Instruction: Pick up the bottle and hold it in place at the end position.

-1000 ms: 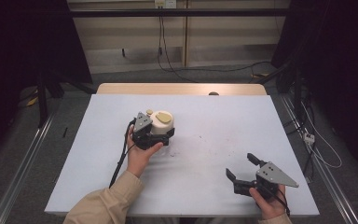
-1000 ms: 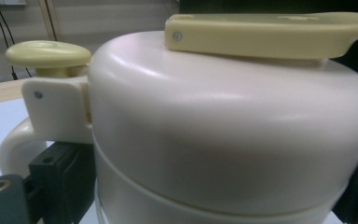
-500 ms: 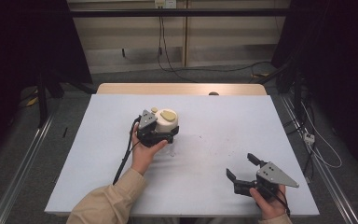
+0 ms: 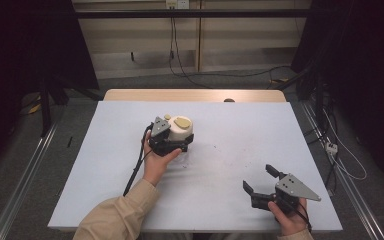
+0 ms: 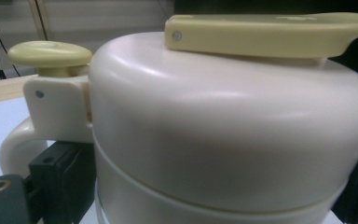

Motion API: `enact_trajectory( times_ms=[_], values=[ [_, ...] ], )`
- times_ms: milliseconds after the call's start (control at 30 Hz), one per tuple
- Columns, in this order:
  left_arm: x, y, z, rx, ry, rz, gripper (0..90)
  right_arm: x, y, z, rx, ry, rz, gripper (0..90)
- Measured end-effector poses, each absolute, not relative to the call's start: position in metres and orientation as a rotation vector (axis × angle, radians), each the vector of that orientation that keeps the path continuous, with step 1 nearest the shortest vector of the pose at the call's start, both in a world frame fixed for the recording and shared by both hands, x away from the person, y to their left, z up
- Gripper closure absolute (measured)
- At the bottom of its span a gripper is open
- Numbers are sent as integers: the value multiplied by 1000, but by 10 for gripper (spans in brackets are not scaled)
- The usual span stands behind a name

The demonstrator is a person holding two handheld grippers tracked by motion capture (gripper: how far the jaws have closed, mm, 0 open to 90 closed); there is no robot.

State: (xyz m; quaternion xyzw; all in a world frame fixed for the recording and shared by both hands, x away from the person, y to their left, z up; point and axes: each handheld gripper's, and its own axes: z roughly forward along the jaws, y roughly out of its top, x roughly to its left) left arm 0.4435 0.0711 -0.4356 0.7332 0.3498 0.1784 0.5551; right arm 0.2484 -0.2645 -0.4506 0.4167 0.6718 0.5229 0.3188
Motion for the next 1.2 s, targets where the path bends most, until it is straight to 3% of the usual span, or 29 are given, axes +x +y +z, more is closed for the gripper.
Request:
enact_trajectory(
  times_ms=[1200],
  values=[
    [453, 51, -433, 1734, 803, 393, 61, 249, -261, -452, 1088, 1778, 1369, 53]
  ],
)
